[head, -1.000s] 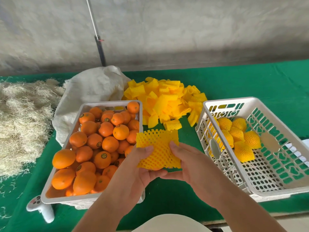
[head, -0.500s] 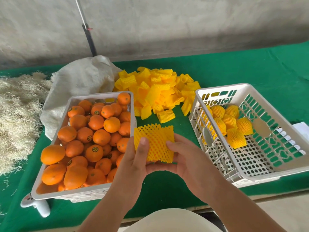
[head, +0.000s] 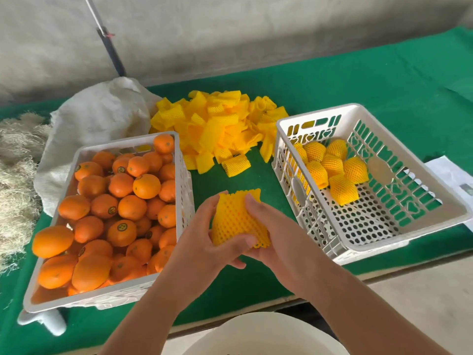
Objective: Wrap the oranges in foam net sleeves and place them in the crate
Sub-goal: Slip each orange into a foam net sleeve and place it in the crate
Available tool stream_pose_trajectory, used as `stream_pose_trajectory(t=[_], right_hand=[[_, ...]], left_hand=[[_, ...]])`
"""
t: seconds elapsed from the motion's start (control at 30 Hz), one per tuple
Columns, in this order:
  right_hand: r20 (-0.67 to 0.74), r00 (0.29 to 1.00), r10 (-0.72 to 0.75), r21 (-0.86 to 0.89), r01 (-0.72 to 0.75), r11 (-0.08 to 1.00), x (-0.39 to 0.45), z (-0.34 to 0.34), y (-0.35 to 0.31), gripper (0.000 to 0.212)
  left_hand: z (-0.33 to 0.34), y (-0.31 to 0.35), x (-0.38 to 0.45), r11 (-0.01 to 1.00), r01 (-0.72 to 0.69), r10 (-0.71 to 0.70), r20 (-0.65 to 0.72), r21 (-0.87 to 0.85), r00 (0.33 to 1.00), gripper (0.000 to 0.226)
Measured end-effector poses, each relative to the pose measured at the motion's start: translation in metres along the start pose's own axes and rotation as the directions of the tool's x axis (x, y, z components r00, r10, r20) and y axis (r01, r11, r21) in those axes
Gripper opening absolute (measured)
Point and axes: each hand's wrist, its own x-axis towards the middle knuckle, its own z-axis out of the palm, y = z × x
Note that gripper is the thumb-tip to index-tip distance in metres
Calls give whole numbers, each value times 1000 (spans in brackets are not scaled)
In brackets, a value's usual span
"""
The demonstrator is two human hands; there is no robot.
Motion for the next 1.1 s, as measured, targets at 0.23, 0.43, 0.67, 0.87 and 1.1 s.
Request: stream_pose_trajectory(t=[0.23, 0.43, 0.67, 0.87, 1.1], right_hand=[[2, 999, 47, 118, -47, 992, -3, -25, -9, 61], [159, 987, 28, 199, -60, 978, -6, -48, -19, 64], [260, 965, 29, 208, -85, 974, -9, -69, -28, 61], [204, 978, -48, 158, 15, 987, -11, -58, -28, 61], [179, 982, -56, 129, 33, 991, -7, -46, -20, 54]], left_hand=[[21, 13, 10, 975, -16, 24, -32, 222, 999, 90], [40, 30, 14, 896, -45, 82, -65, 441, 995, 90], [51, 38, 21, 811, -191, 210, 29, 553, 977, 77], [55, 37, 17, 877, -157, 251, -154, 454, 956, 68], [50, 34, 8, 892, -78, 196, -225, 445, 954, 82]])
